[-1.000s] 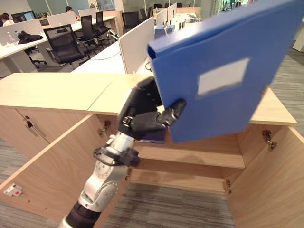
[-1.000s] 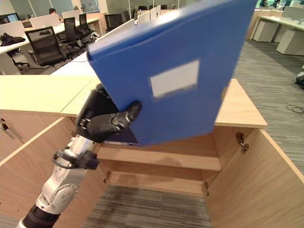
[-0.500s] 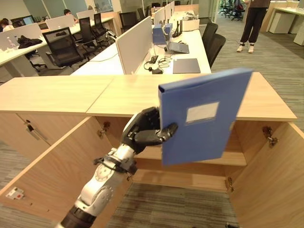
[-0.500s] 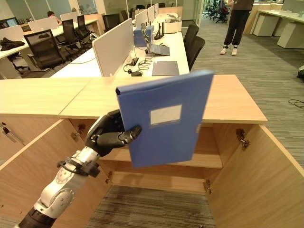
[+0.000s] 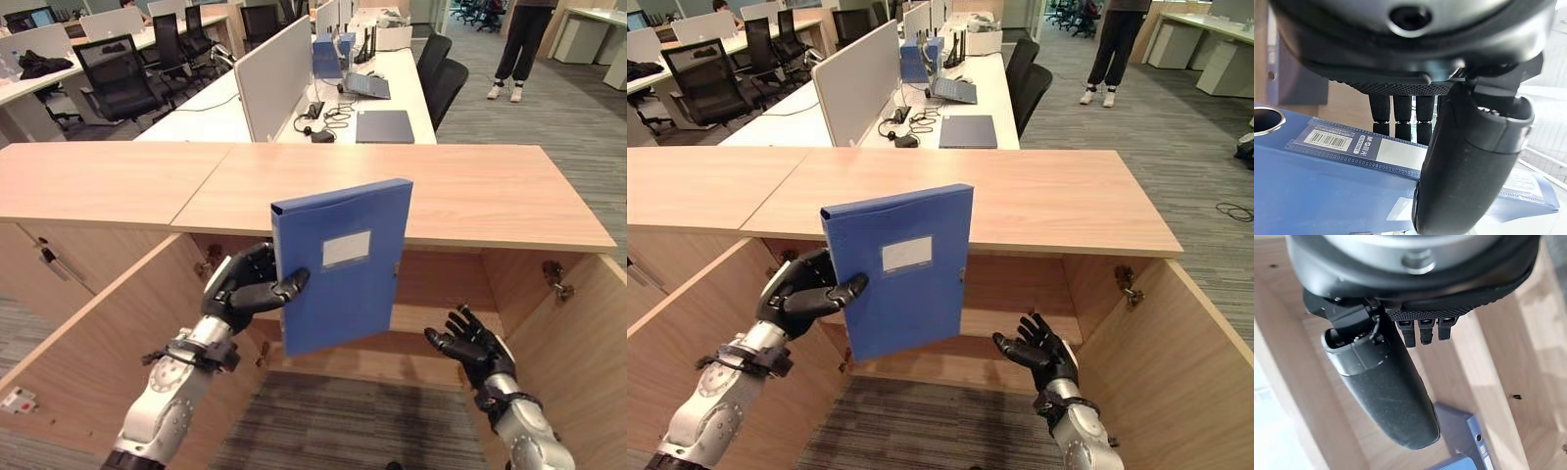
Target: Put the empty folder in the office cabinet
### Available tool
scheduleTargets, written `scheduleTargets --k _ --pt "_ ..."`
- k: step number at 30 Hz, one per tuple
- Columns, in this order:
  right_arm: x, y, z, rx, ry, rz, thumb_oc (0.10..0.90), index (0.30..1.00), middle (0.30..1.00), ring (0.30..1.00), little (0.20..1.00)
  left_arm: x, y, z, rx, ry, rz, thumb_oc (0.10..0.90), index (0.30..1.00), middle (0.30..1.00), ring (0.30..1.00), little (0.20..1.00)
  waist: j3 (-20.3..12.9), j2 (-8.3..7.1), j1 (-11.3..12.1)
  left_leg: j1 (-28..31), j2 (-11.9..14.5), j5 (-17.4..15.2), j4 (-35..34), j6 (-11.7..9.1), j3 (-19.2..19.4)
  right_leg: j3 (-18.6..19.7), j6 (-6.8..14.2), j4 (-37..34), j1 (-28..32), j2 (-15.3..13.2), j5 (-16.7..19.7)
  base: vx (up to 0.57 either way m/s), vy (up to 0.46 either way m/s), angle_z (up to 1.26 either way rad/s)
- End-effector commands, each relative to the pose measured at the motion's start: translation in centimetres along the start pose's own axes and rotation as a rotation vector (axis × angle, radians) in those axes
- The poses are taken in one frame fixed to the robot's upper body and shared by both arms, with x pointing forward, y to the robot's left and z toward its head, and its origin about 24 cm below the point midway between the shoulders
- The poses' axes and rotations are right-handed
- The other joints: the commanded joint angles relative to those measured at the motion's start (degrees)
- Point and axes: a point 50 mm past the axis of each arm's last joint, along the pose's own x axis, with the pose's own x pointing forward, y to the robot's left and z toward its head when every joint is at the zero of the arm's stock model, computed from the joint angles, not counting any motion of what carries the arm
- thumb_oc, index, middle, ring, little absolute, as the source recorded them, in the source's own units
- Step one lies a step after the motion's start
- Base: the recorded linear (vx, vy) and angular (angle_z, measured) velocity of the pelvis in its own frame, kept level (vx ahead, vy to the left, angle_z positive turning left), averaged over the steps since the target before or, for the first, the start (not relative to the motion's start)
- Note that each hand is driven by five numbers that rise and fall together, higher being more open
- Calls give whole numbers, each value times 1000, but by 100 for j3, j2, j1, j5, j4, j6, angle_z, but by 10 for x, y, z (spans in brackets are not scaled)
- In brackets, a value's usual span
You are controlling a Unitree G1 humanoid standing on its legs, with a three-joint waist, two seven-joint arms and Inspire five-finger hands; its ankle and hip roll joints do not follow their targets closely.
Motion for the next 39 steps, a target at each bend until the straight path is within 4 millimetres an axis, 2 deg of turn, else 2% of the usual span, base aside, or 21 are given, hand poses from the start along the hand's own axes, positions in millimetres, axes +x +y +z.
scheduleTargets --k 1,2,5,6,14,21,22,33,39 --pt "12 27 71 0 -274 218 800 900 900 900 900 22 -5 65 103 -310 -114 400 300 300 300 300 -98 -168 15 381 -167 -545 11 -86 23 -189 266 120 279 -53 -856 0 0 0" --pt "9 34 76 -12 -281 286 800 900 900 900 900 22 -6 65 112 -306 -123 400 300 300 300 300 -111 -176 22 396 -171 -604 11 -97 5 -193 283 110 316 -62 -915 0 0 0" --pt "7 43 80 -5 -292 354 800 900 900 900 900 22 -7 66 126 -311 -135 400 300 300 300 300 -111 -177 26 353 -169 -535 11 -89 0 -203 272 124 273 -61 -857 -2 -1 1" --pt "6 47 81 4 -296 383 800 900 900 900 900 22 -7 66 133 -312 -141 400 300 300 300 300 -119 -173 28 386 -173 -603 11 -94 -1 -202 282 115 307 -64 -913 0 0 0" --pt "-4 98 87 42 -294 709 800 900 900 900 900 21 -12 69 147 -331 -190 400 300 300 300 300 -117 -184 60 368 -153 -526 11 -94 34 -214 248 136 268 -44 -861 -7 2 -1" --pt "-11 130 94 59 -323 873 800 900 900 900 900 25 -26 70 139 -339 -277 400 300 300 300 300 -146 -189 75 399 -155 -586 11 -95 16 -214 251 117 327 -42 -924 3 -2 0" --pt "-12 134 96 59 -332 886 800 900 900 900 900 26 -28 70 130 -340 -290 400 300 300 300 300 -144 -189 80 361 -152 -519 11 -86 9 -207 236 127 288 -35 -870 0 0 0" --pt "-16 162 114 13 -404 1004 800 900 900 900 900 28 -49 76 97 -336 -455 400 300 300 300 300 -174 -191 112 387 -159 -580 11 -80 -34 -224 237 116 340 -32 -929 6 1 0" --pt "-15 161 118 -48 -409 1014 800 900 900 900 900 27 -59 79 97 -273 -613 400 300 300 300 300 -193 -177 107 337 -186 -570 11 -79 -114 -207 274 124 334 -55 -923 0 0 0"
